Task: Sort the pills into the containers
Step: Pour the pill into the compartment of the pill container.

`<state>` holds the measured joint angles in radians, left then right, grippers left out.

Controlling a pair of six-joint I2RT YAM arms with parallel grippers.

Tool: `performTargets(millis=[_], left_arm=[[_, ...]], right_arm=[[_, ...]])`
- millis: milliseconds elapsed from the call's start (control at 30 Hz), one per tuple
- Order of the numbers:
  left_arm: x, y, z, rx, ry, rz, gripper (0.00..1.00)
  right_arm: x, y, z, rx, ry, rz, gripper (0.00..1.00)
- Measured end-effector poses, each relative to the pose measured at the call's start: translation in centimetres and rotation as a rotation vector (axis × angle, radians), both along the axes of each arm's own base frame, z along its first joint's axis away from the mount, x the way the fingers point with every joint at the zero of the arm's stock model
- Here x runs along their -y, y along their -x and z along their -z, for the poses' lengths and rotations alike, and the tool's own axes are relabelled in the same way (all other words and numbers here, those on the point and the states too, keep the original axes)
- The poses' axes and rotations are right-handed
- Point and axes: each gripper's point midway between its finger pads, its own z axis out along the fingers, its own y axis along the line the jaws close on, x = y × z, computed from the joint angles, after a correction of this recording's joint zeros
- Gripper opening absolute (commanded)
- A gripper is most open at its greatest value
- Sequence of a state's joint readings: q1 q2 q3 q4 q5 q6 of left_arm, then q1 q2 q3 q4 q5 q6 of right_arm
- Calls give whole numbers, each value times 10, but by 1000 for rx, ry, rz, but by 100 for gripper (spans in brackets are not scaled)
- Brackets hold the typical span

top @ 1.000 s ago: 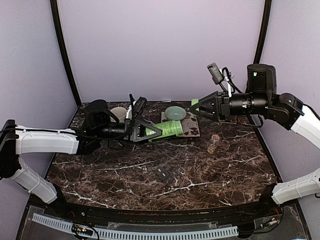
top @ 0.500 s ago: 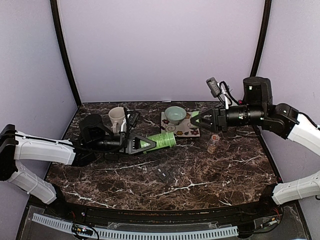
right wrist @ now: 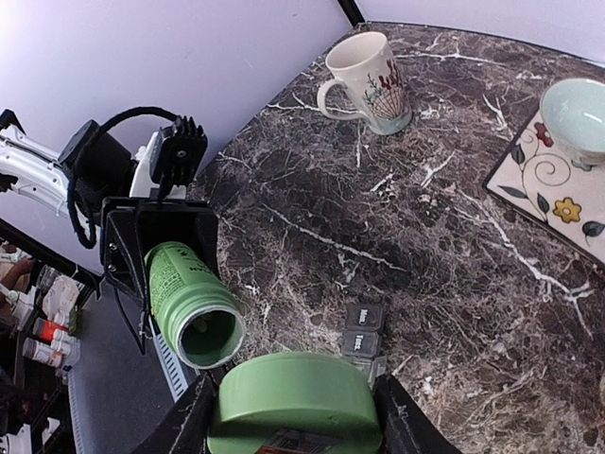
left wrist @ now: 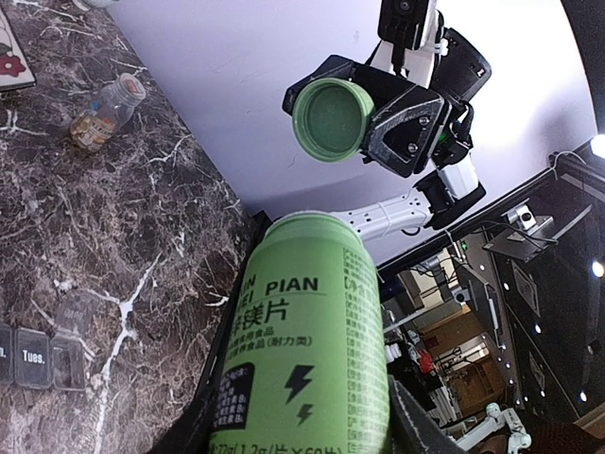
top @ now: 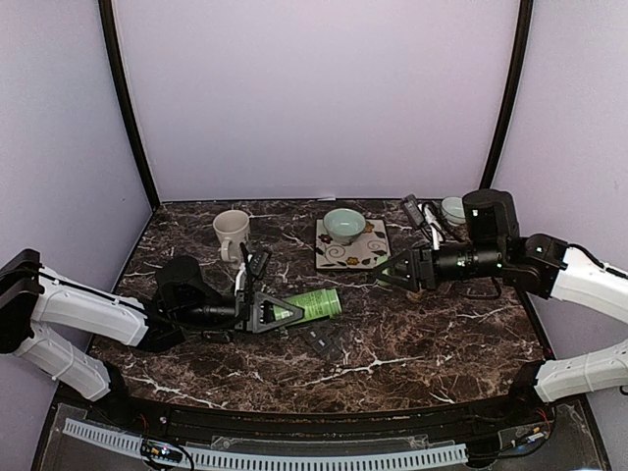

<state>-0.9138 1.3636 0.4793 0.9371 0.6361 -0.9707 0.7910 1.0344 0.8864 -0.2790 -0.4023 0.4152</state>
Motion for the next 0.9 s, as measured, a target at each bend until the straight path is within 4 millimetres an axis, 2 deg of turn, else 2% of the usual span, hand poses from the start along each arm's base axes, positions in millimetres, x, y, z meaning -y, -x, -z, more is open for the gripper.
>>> performTargets(millis=[167,600,900], left_arm=[[-4,9,17,-13,-17,-14,0],[-5,22,40,-14,-22,-31,0],[-9,26,70,-40,-58,-42,0]], right_arm=[[1,1,21,-46,8,13,40],[4,6,63,-128,8,37,40],[3,8,82,-180,-1,45,39]])
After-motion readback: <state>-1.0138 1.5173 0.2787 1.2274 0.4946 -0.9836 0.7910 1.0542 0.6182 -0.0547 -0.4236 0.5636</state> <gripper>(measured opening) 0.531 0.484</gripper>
